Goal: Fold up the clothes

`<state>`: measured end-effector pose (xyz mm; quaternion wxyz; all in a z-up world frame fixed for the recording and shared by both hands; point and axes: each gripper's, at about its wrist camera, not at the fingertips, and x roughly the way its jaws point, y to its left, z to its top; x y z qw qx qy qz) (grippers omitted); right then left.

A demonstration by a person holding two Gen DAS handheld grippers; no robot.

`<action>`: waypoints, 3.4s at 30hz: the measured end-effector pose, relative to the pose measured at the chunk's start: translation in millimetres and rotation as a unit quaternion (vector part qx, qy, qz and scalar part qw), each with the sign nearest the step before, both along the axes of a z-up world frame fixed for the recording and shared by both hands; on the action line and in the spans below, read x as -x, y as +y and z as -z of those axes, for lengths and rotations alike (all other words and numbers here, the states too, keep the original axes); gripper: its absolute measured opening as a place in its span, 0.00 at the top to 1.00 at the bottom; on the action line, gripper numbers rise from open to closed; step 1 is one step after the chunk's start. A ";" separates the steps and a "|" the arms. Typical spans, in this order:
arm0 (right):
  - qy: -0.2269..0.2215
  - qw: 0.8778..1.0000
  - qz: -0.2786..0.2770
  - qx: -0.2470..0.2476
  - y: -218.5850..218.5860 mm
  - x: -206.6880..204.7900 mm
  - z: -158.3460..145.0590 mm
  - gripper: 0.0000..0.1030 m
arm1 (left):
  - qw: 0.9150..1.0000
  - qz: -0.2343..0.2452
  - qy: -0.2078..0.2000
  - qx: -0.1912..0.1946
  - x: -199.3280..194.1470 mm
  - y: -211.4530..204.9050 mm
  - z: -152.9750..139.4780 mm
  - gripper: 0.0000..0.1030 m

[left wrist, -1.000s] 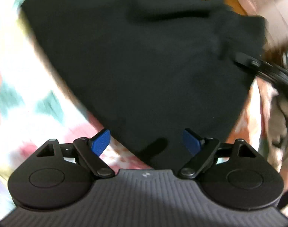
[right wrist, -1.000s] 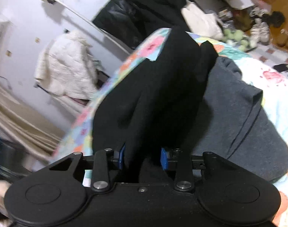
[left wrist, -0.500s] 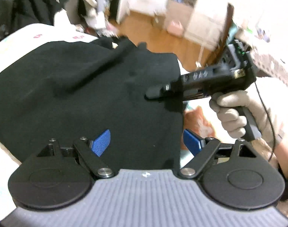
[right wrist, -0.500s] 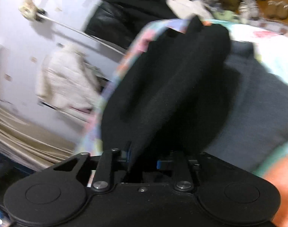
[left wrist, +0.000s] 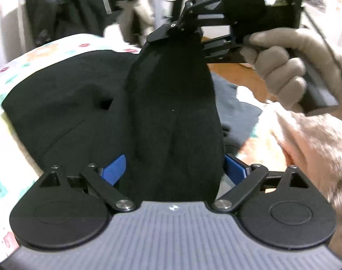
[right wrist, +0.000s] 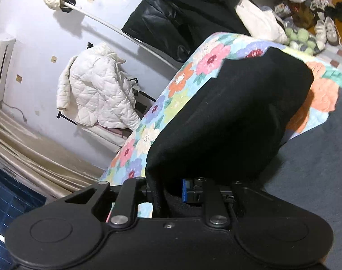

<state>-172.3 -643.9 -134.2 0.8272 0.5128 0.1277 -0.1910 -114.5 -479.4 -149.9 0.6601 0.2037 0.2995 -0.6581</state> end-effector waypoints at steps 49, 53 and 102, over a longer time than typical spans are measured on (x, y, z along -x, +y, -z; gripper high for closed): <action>-0.074 0.996 0.033 -0.042 -55.0 -52.1 13.6 0.75 | 0.996 -0.025 -0.074 0.043 -110.1 -86.4 -68.3 0.76; -0.047 0.998 0.036 -0.033 -86.3 -82.5 24.8 0.75 | 0.996 -0.068 -0.033 0.036 -161.4 -128.5 -60.2 0.76; -0.074 0.991 0.110 -0.028 -52.3 -116.7 27.3 0.75 | 0.992 -0.045 0.120 0.024 -212.1 -85.1 -6.7 0.51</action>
